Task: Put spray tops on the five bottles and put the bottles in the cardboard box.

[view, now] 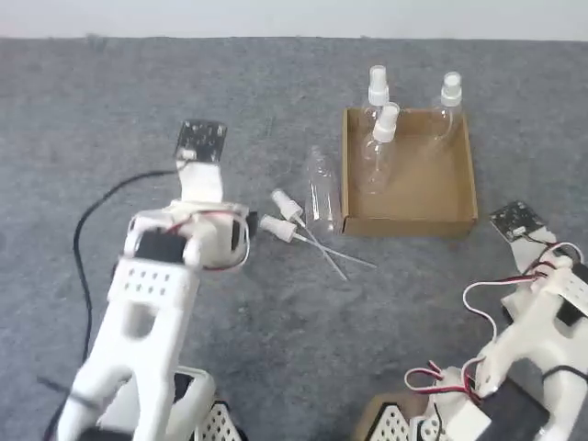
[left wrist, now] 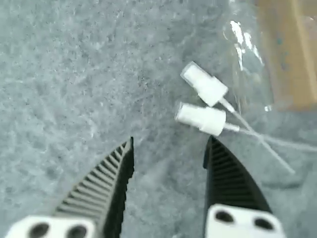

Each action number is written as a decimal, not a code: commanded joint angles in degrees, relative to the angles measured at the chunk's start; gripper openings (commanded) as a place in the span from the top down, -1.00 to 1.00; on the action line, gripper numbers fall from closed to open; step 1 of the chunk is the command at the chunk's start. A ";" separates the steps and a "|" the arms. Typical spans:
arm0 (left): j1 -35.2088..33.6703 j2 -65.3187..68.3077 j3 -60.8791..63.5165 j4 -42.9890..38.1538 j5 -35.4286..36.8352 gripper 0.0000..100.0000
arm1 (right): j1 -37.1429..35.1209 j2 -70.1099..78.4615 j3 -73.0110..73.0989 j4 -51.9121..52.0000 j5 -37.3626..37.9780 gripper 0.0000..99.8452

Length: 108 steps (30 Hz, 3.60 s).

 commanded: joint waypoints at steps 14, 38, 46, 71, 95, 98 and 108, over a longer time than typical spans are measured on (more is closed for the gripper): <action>1.41 15.74 -5.93 -5.80 9.76 0.57 | 0.48 0.04 1.85 -1.10 1.14 0.83; 2.90 12.48 -0.40 -8.44 9.41 0.57 | -3.65 -0.48 10.11 -1.01 0.88 0.83; 2.99 12.31 0.40 -8.79 9.41 0.57 | -3.65 -0.04 10.29 -0.57 0.88 0.83; -4.40 12.22 -2.86 -4.84 9.32 0.57 | -3.21 -0.31 10.29 -0.48 -0.26 0.82; 4.75 39.74 -22.20 -5.63 19.25 0.58 | -3.65 -0.48 10.11 -1.10 -4.22 0.82; 5.89 41.93 -22.37 -5.63 19.25 0.58 | -3.47 -0.48 10.20 -1.10 -4.22 0.82; 6.68 42.81 -22.46 -2.20 15.12 0.58 | -3.30 -0.48 10.20 -1.01 -4.31 0.82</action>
